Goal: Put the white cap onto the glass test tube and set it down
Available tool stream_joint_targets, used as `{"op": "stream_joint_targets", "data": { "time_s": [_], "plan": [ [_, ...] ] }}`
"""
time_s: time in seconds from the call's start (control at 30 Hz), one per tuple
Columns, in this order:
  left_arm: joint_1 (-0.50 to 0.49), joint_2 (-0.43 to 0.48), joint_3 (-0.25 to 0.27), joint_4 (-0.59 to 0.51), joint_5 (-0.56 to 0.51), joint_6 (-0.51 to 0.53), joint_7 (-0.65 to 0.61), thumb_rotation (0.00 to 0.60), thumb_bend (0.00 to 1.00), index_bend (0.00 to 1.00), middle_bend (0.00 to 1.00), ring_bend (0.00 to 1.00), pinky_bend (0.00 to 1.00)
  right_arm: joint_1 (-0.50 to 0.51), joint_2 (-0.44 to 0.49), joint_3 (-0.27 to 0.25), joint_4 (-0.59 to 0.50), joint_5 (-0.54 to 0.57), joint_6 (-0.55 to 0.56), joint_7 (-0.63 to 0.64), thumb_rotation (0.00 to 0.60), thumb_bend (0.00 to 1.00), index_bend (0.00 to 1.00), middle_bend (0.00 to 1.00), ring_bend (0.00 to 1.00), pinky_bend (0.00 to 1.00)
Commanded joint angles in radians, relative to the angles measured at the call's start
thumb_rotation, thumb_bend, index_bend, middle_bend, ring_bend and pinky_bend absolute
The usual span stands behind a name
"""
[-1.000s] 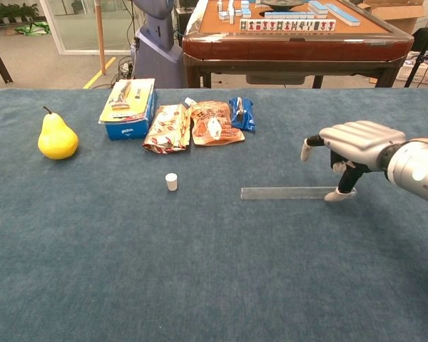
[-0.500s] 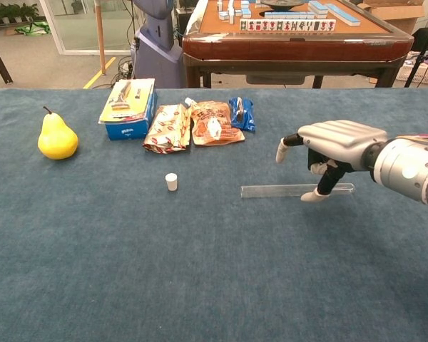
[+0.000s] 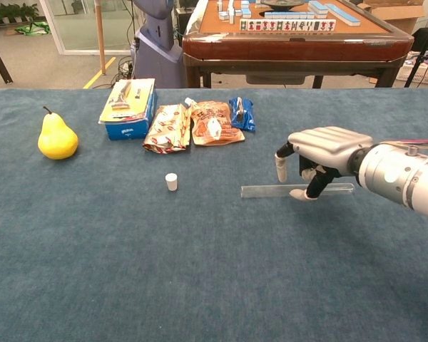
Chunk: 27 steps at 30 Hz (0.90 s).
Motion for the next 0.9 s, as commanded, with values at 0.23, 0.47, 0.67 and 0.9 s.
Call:
{"op": "stream_joint_targets", "data": {
  "time_s": [0.23, 0.47, 0.67, 0.9],
  "plan": [
    [-0.001, 0.001, 0.000, 0.000, -0.001, -0.004, 0.000, 0.600, 0.31, 0.00, 0.00, 0.02, 0.14, 0.007, -0.010, 0.000, 0.019, 0.007, -0.005, -0.009, 0.600, 0.33, 0.47, 1.00, 1.00, 1.00],
    [-0.002, 0.001, 0.000, 0.001, -0.005, -0.009, 0.001, 0.600, 0.31, 0.00, 0.00, 0.02, 0.14, 0.012, -0.023, -0.002, 0.038, 0.013, -0.008, -0.018, 0.600, 0.32, 0.47, 1.00, 1.00, 1.00],
    [-0.001, 0.000, 0.000, 0.005, -0.008, -0.011, -0.001, 0.600, 0.31, 0.00, 0.00, 0.02, 0.14, 0.017, -0.032, 0.000, 0.044, 0.017, -0.012, -0.023, 0.600, 0.33, 0.47, 1.00, 1.00, 1.00],
    [-0.001, 0.000, 0.000, 0.010, -0.010, -0.014, -0.005, 0.600, 0.31, 0.00, 0.00, 0.02, 0.14, 0.025, -0.043, 0.003, 0.057, 0.029, -0.017, -0.035, 0.600, 0.32, 0.47, 1.00, 1.00, 1.00]
  ]
}}
